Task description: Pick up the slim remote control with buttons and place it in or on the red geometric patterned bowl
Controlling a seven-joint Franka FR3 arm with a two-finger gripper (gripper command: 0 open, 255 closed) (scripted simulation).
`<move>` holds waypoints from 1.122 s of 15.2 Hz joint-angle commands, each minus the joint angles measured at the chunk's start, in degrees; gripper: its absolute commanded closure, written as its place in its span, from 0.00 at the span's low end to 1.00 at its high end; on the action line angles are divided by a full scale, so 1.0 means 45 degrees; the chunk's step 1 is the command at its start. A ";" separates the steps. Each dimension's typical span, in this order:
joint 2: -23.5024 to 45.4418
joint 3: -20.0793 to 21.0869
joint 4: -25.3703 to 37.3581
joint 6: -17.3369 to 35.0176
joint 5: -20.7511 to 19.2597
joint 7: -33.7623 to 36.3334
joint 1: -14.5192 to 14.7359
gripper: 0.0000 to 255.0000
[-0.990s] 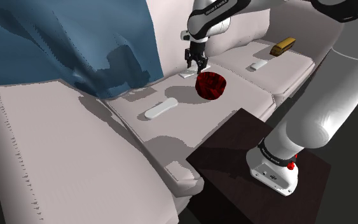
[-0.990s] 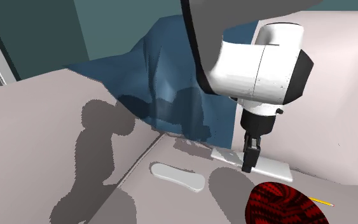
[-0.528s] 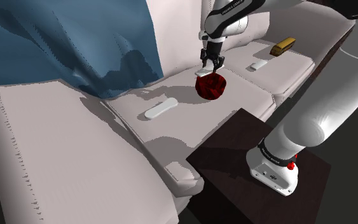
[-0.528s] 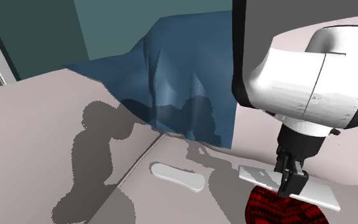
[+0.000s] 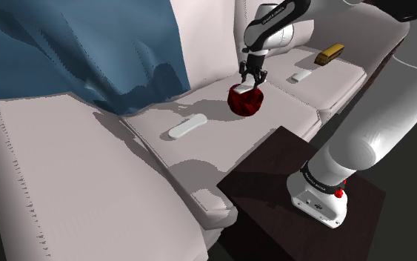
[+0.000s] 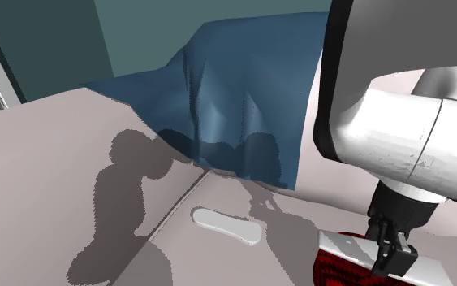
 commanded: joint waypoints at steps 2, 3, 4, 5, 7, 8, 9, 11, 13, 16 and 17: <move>0.0391 0.0035 -0.0130 0.0513 0.0170 -0.0095 -0.0015 1.00; 0.0523 0.0047 -0.0168 0.0676 0.0228 -0.0134 -0.0025 1.00; 0.0657 0.0061 -0.0202 0.0838 0.0289 -0.0173 -0.0035 1.00; 0.0794 0.0077 -0.0233 0.1000 0.0352 -0.0214 -0.0046 1.00; 0.1073 0.0114 -0.0287 0.1320 0.0482 -0.0300 -0.0072 1.00; 0.1176 0.0129 -0.0304 0.1435 0.0531 -0.0332 -0.0083 1.00; 0.1175 0.0130 -0.0306 0.1436 0.0530 -0.0331 -0.0084 1.00; 0.1176 0.0131 -0.0304 0.1435 0.0530 -0.0332 -0.0085 1.00; 0.1176 0.0130 -0.0304 0.1435 0.0530 -0.0332 -0.0084 1.00; 0.1176 0.0131 -0.0302 0.1432 0.0530 -0.0330 -0.0083 0.00; 0.1180 0.0132 -0.0300 0.1434 0.0532 -0.0330 -0.0083 0.00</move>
